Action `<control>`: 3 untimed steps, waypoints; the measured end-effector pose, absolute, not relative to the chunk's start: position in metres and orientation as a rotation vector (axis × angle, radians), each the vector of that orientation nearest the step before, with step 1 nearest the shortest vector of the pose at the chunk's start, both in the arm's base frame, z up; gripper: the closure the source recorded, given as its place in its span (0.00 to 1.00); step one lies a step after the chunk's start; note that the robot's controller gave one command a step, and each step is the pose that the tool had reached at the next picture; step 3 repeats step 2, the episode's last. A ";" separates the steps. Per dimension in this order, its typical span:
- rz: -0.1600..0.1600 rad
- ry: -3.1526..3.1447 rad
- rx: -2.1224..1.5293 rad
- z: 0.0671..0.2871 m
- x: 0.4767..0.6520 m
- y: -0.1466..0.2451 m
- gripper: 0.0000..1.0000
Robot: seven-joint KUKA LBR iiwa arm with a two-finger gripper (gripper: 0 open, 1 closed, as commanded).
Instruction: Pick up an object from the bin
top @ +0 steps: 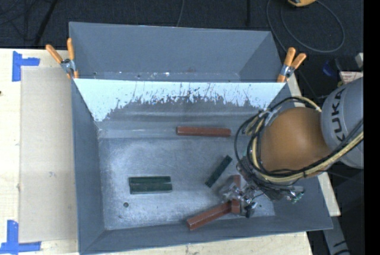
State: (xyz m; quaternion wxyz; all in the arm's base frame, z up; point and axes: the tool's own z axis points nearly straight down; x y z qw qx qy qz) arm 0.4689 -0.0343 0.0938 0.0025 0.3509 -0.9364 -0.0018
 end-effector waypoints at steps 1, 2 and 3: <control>-0.002 -2.942 1.101 0.107 0.470 -0.035 1.00; -0.006 -2.938 1.098 0.119 0.469 -0.034 1.00; -0.006 -2.938 1.098 0.119 0.469 -0.034 1.00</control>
Offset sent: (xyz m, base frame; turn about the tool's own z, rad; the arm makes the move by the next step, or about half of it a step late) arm 0.0001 -0.0002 0.0801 0.0000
